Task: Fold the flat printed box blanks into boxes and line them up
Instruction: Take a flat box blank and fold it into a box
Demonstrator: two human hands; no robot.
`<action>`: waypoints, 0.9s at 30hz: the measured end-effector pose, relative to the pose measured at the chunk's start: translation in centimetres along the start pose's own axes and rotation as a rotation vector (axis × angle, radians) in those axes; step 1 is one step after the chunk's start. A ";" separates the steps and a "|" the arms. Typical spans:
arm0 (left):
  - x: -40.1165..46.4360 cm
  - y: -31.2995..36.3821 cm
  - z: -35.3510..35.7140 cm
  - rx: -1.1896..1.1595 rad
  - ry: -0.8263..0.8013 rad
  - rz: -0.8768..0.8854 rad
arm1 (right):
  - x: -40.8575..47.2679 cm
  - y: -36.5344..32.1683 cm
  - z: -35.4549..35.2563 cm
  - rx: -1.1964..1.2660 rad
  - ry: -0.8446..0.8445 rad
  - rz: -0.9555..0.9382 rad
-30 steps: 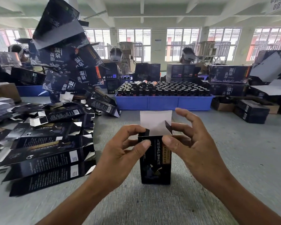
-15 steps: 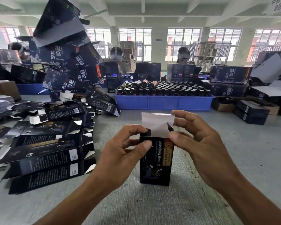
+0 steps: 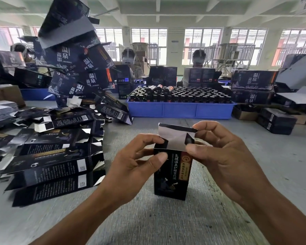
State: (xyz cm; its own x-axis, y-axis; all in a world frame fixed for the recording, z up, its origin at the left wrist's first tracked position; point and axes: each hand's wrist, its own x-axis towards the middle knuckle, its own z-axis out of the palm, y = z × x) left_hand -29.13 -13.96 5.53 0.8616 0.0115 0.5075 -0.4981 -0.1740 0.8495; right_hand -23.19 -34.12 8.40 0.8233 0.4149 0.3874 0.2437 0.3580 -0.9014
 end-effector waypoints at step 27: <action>0.0 -0.5 0.4 0.055 0.093 0.031 | -0.8 0.5 0.1 -0.472 0.019 -0.156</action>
State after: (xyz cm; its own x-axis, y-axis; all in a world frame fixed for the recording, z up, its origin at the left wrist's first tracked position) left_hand -28.91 -14.29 5.06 0.8317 0.0959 0.5469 -0.5161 -0.2297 0.8252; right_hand -23.77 -34.16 7.71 0.7667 0.3699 0.5247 0.5663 -0.0048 -0.8242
